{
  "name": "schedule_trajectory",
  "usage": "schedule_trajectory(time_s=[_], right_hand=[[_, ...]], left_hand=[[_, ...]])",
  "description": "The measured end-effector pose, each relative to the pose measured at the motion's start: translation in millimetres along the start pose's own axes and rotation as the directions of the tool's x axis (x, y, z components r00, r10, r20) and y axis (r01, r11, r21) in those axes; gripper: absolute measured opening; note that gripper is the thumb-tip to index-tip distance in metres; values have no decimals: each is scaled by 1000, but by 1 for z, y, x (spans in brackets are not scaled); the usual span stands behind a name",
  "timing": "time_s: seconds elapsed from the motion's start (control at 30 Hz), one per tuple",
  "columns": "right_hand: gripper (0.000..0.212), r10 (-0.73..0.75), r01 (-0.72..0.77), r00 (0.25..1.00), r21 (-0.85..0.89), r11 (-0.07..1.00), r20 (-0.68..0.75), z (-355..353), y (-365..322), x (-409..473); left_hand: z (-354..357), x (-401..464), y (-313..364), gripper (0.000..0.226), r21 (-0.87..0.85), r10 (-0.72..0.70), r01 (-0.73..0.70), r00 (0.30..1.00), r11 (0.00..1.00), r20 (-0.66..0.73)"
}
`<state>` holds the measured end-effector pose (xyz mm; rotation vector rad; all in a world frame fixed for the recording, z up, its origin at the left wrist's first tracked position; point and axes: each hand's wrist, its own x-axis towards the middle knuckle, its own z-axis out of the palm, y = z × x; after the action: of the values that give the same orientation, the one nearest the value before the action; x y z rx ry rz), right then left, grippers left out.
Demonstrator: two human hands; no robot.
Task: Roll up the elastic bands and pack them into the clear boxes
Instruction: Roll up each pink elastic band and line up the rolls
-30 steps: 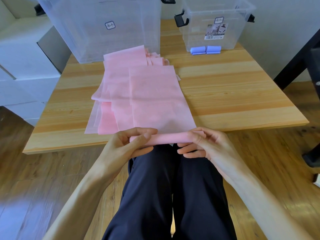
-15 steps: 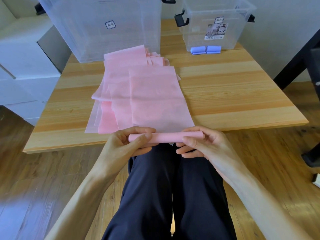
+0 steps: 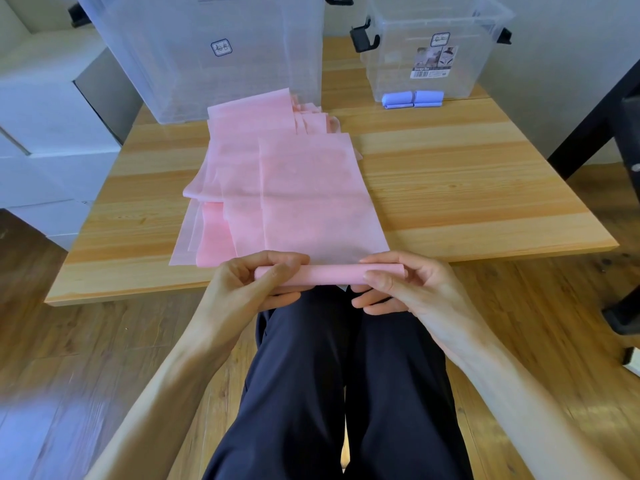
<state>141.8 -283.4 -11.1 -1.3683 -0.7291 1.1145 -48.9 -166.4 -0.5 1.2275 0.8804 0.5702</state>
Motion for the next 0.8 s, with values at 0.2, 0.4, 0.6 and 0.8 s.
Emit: schedule_trajectory(time_s=[0.2,0.4,0.6,0.8], right_hand=[[32,5,-4,1000,28,1000,-19,1,-1,0],[28,6,-5,999,28,1000,-41,2,-2,1],[32,-26,27,999,53,998,-27,3,-4,2],[33,-10,14,998,57,998,-63,4,-6,6]], left_hand=[[1,0,1,23,-21,13,-13,1000,1000,-12],[1,3,2,16,-62,8,-7,1000,998,18],[2,4,3,23,-57,13,-14,1000,998,-23],[2,5,6,15,-52,29,-28,999,998,18]])
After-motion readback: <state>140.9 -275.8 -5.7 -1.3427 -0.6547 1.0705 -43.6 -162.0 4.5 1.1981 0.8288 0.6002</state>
